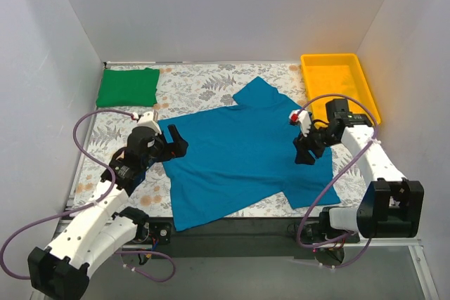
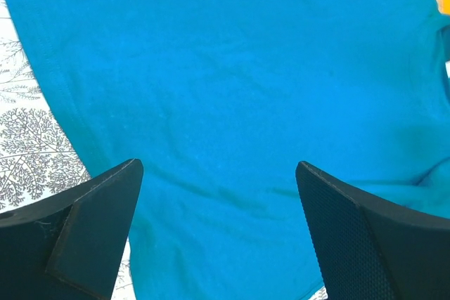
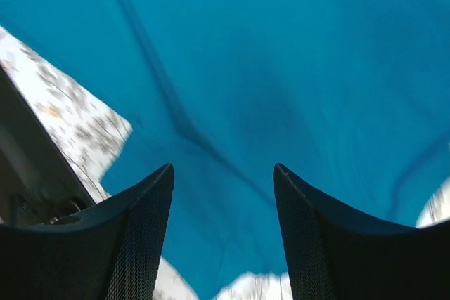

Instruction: Fold and stack the t-shirts

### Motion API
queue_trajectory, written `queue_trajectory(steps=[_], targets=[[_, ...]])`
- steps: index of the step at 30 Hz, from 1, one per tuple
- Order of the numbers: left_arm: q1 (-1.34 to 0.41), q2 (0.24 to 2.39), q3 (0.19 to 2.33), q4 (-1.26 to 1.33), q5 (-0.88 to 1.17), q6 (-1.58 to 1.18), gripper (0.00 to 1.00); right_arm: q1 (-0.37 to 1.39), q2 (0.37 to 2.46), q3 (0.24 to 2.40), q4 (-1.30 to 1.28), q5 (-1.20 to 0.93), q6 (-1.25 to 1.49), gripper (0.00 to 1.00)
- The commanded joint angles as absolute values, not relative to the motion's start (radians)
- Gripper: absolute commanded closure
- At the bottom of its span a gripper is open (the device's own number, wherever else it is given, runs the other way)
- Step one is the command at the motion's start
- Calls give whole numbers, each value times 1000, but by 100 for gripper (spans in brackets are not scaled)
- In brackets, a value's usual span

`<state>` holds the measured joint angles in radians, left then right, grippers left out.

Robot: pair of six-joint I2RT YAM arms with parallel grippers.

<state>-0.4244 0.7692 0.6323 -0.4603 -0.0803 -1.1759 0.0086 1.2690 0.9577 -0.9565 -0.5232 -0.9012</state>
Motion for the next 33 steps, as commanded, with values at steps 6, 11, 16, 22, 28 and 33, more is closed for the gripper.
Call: queue_trajectory(steps=[6,11,16,22,28,33], targets=[[-287,870,658,-371,-3,-1244,8,123,1393,1054,-799,-848,-836,34],[-141,956,673,-324,147,-1259,8,100,1401,945,-739,-901,-850,34],[-68,1009,676,-299,172,-1241,7,52,1349,910,-667,-864,-792,34],[-17,1048,672,-293,164,-1230,7,45,1289,879,-591,-808,-726,33],[46,1094,678,-269,181,-1242,7,38,1272,874,-586,-815,-724,33],[74,1153,690,-238,206,-1265,7,35,1273,873,-588,-807,-726,33]])
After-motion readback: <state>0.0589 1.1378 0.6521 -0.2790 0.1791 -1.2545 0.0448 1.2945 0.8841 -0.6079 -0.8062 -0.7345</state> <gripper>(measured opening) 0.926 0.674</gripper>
